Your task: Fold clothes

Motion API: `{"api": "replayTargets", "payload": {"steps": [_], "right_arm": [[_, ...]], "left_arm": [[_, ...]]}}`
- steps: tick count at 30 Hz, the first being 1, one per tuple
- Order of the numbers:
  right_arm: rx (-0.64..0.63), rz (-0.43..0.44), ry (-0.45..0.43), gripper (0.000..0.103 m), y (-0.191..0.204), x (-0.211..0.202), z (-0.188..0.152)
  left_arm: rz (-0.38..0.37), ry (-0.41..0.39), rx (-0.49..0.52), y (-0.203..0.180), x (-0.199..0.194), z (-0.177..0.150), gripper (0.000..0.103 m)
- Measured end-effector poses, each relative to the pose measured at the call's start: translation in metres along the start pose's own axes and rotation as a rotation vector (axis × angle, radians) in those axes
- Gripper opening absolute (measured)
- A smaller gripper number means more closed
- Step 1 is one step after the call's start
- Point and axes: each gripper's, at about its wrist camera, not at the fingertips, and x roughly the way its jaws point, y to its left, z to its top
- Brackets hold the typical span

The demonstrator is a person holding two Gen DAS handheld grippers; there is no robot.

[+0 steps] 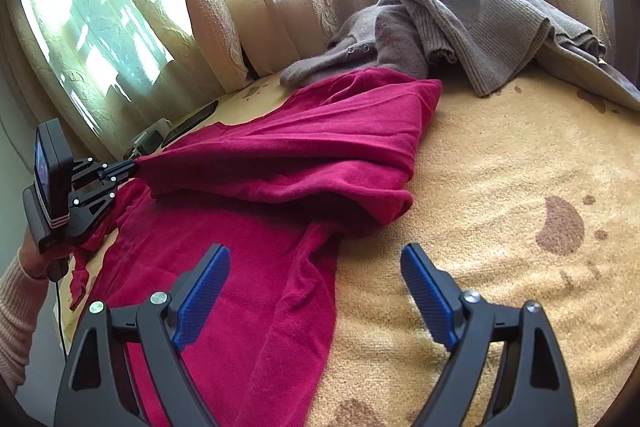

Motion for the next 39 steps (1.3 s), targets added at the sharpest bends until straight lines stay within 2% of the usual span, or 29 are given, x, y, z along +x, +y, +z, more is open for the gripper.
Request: {"api": "replayTargets", "payload": {"steps": [7,12,17,19,22,23,25,27,28,31,35,39], "right_arm": [[0.005,-0.082,-0.036,0.090,-0.019,-0.021,0.009],[-0.077,-0.113,-0.038,0.090,-0.009,-0.024,0.021],[-0.155,-0.194,-0.051,0.090,0.014,-0.002,0.043],[-0.192,-0.255,-0.020,0.090,0.022,0.017,0.050],[-0.312,-0.355,0.090,0.090,0.032,0.046,0.042],[-0.344,-0.368,0.095,0.090,0.032,0.047,0.036],[-0.406,-0.388,0.098,0.091,0.032,0.047,0.023],[-0.429,-0.432,0.093,0.097,0.030,0.043,0.020],[-0.439,-0.455,0.090,0.102,0.029,0.042,0.019],[-0.451,-0.465,0.090,0.103,0.027,0.041,0.020],[-0.500,-0.470,0.029,0.103,0.042,0.028,0.023],[-0.507,-0.428,-0.048,0.103,0.061,0.016,0.031]], "left_arm": [[0.039,0.005,-0.100,0.029,0.001,-0.019,0.004],[0.037,0.014,-0.116,0.037,0.004,-0.030,0.004],[0.019,0.027,-0.093,0.030,0.009,-0.037,0.005],[-0.002,0.044,-0.089,0.029,0.012,-0.038,0.005],[-0.080,0.096,-0.103,0.034,0.020,-0.046,0.005],[-0.115,0.120,-0.134,0.040,0.024,-0.050,0.005],[-0.176,0.161,-0.235,0.055,0.033,-0.060,0.005],[-0.195,0.193,-0.378,0.077,0.043,-0.070,0.005],[-0.202,0.197,-0.442,0.086,0.046,-0.074,0.005],[-0.255,0.168,-0.549,0.105,0.045,-0.083,0.005],[-0.436,0.122,-0.597,0.110,0.040,-0.081,0.005],[-0.573,0.088,-0.533,0.099,0.026,-0.073,0.005]]}}
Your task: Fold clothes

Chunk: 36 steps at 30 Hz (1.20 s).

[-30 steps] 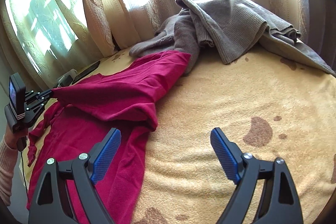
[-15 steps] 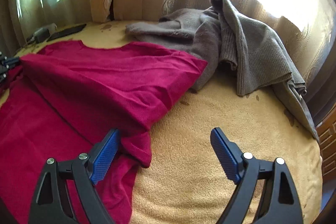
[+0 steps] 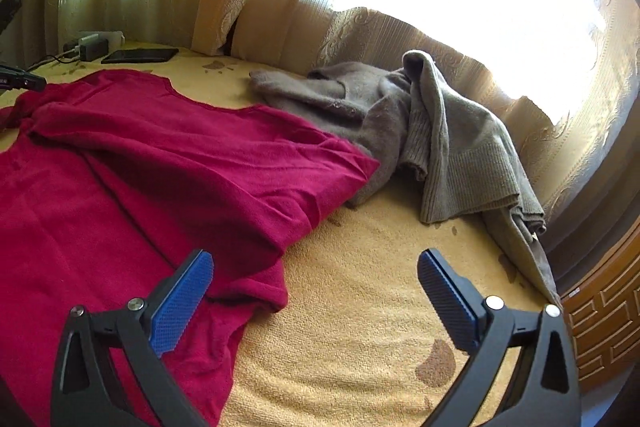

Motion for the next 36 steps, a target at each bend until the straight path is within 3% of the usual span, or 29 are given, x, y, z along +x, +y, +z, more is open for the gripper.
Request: {"api": "replayTargets", "payload": {"steps": [3,7,11,12,13,14,15,16,18,22,29,30,31,32,33,34,36], "right_arm": [[0.008,0.022,-0.018,0.103,0.005,-0.003,0.003],[0.009,0.050,-0.002,0.103,0.013,0.006,0.002],[0.047,0.106,0.033,0.103,0.017,0.017,-0.001],[0.054,0.116,0.040,0.103,0.017,0.018,-0.002],[0.056,0.119,0.043,0.103,0.018,0.019,-0.003],[0.058,0.121,0.045,0.103,0.018,0.019,-0.003],[0.058,0.120,0.045,0.103,0.018,0.020,-0.004],[0.059,0.119,0.045,0.103,0.018,0.020,-0.004],[0.071,0.123,0.042,0.103,0.016,0.019,-0.005],[0.096,0.130,0.040,0.103,0.010,0.021,-0.006],[0.132,0.156,0.052,0.103,0.006,0.027,-0.010],[0.132,0.157,0.050,0.103,0.006,0.027,-0.010],[0.132,0.159,0.045,0.103,0.006,0.026,-0.010],[0.134,0.160,0.041,0.103,0.006,0.025,-0.010],[0.136,0.159,0.037,0.103,0.005,0.024,-0.010],[0.141,0.158,0.035,0.103,0.005,0.024,-0.010],[0.152,0.158,0.029,0.103,0.003,0.023,-0.011]], "left_arm": [[-0.009,0.014,0.181,-0.028,-0.006,-0.014,0.005],[0.116,0.052,0.447,-0.068,0.007,-0.040,0.005],[0.157,0.086,0.525,-0.079,0.023,-0.049,0.012],[0.165,0.087,0.526,-0.078,0.026,-0.049,0.023],[0.177,0.084,0.524,-0.077,0.028,-0.048,0.050],[0.199,0.071,0.522,-0.076,0.030,-0.045,0.067],[0.226,0.054,0.521,-0.075,0.031,-0.042,0.093],[0.232,0.042,0.515,-0.074,0.031,-0.039,0.097],[0.218,0.028,0.494,-0.071,0.031,-0.033,0.097],[0.267,0.014,0.490,-0.071,0.032,-0.028,0.097],[0.475,-0.052,0.593,-0.082,0.044,-0.030,0.096],[0.494,-0.061,0.604,-0.083,0.046,-0.030,0.090],[0.510,-0.065,0.611,-0.085,0.047,-0.029,0.072],[0.524,-0.072,0.608,-0.086,0.048,-0.027,0.059],[0.537,-0.082,0.601,-0.086,0.048,-0.026,0.036],[0.541,-0.098,0.593,-0.087,0.046,-0.024,0.028],[0.535,-0.119,0.588,-0.088,0.042,-0.019,0.025]]}}
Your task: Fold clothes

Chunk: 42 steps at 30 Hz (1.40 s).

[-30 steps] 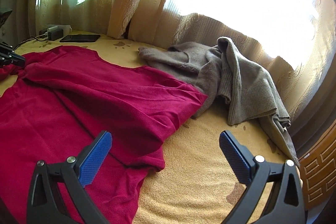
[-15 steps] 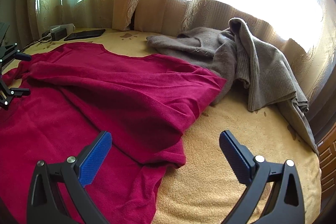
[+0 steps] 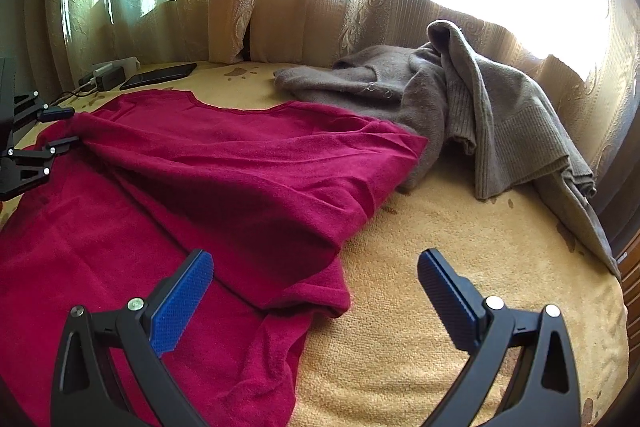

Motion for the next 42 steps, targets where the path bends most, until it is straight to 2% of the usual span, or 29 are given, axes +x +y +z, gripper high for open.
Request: {"api": "replayTargets", "payload": {"steps": [3,10,16,18,21,24,27,29,30,31,32,35,36,37,39,42], "right_arm": [[0.016,0.002,-0.005,0.103,-0.003,-0.001,0.000],[0.029,0.005,-0.012,0.103,-0.005,-0.001,0.000],[0.020,-0.008,-0.021,0.103,-0.010,-0.005,0.001],[0.007,-0.029,-0.026,0.103,-0.016,-0.006,0.007],[0.019,-0.048,-0.069,0.103,-0.031,-0.008,0.026],[0.008,-0.027,-0.080,0.103,-0.043,0.003,0.053],[-0.105,0.039,-0.074,0.103,-0.031,0.021,0.072],[-0.174,0.049,-0.022,0.102,-0.019,0.042,0.077],[-0.196,0.047,0.018,0.095,-0.014,0.055,0.079],[-0.198,0.046,0.079,0.080,-0.013,0.071,0.078],[-0.185,0.054,0.136,0.070,-0.013,0.087,0.074],[-0.119,0.074,0.129,0.053,-0.022,0.089,0.067],[-0.112,0.055,0.121,0.037,-0.026,0.087,0.066],[-0.104,0.035,0.115,0.027,-0.030,0.086,0.066],[-0.073,-0.006,0.098,0.021,-0.042,0.086,0.065],[-0.080,-0.051,0.093,0.021,-0.042,0.090,0.064]], "left_arm": [[0.005,-0.012,-0.017,0.006,-0.003,0.005,0.008],[-0.017,0.038,-0.100,0.025,0.016,0.015,0.007],[-0.043,0.208,-0.133,0.031,0.061,0.006,0.008],[-0.049,0.237,-0.132,0.030,0.067,0.000,0.008],[-0.056,0.253,-0.136,0.030,0.068,-0.007,0.008],[-0.058,0.260,-0.139,0.029,0.068,-0.013,0.008],[-0.056,0.256,-0.139,0.028,0.068,-0.016,0.008],[-0.050,0.255,-0.132,0.027,0.069,-0.015,0.008],[-0.045,0.256,-0.126,0.026,0.069,-0.014,0.008],[-0.040,0.257,-0.118,0.026,0.070,-0.014,0.008],[-0.035,0.257,-0.108,0.025,0.071,-0.014,0.008],[-0.017,0.256,-0.077,0.021,0.071,-0.013,0.008],[-0.011,0.255,-0.069,0.020,0.072,-0.013,0.008],[-0.004,0.255,-0.062,0.019,0.072,-0.013,0.008],[0.009,0.253,-0.043,0.016,0.072,-0.012,0.008],[0.018,0.260,-0.019,0.013,0.070,-0.013,0.008]]}}
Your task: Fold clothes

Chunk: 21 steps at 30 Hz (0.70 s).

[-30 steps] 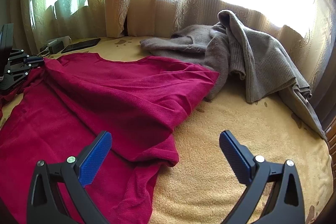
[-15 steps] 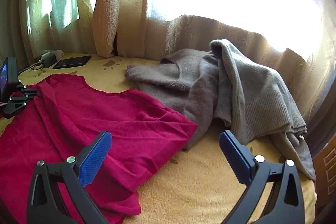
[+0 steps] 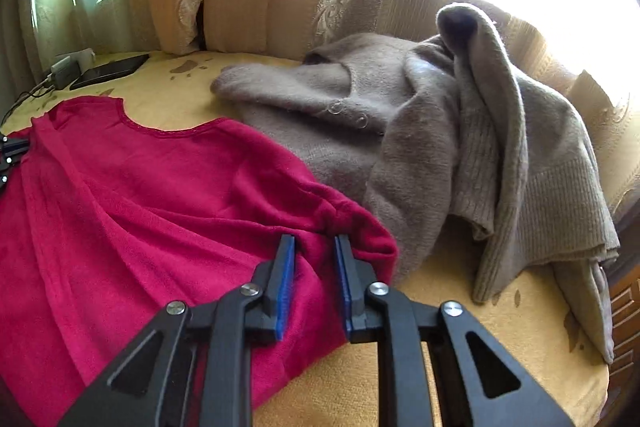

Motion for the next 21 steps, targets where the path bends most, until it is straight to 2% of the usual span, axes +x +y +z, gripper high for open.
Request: {"api": "replayTargets", "payload": {"steps": [2,4,7,10,11,14,15,17,20,21], "right_arm": [[-0.066,-0.066,-0.005,0.021,0.012,0.001,0.000],[-0.097,-0.097,-0.003,0.022,0.016,0.001,0.000],[-0.039,-0.057,-0.011,0.031,0.013,-0.008,-0.002],[0.032,-0.009,-0.074,0.047,0.017,-0.036,-0.004],[0.038,0.006,-0.094,0.048,0.020,-0.045,-0.004],[0.022,0.073,-0.114,0.057,0.036,-0.065,-0.007],[-0.001,0.096,-0.100,0.062,0.043,-0.065,-0.009],[-0.041,0.134,-0.056,0.064,0.056,-0.059,-0.016],[-0.071,0.171,0.054,0.066,0.065,-0.035,-0.030],[-0.069,0.184,0.030,0.070,0.062,-0.035,-0.034]], "left_arm": [[-0.037,0.019,-0.034,0.008,-0.003,-0.001,0.008],[-0.114,0.029,-0.143,0.027,-0.009,-0.002,0.008],[-0.197,-0.047,-0.298,0.051,-0.034,0.004,0.008],[-0.251,-0.125,-0.310,0.048,-0.053,0.023,0.008],[-0.271,-0.139,-0.304,0.044,-0.054,0.030,0.008],[-0.322,-0.111,-0.271,0.025,-0.038,0.050,0.008],[-0.329,-0.089,-0.265,0.017,-0.031,0.053,0.008],[-0.341,-0.058,-0.269,0.004,-0.019,0.053,0.008],[-0.374,-0.086,-0.343,0.004,-0.014,0.042,0.008],[-0.396,-0.097,-0.381,0.007,-0.013,0.037,0.008]]}}
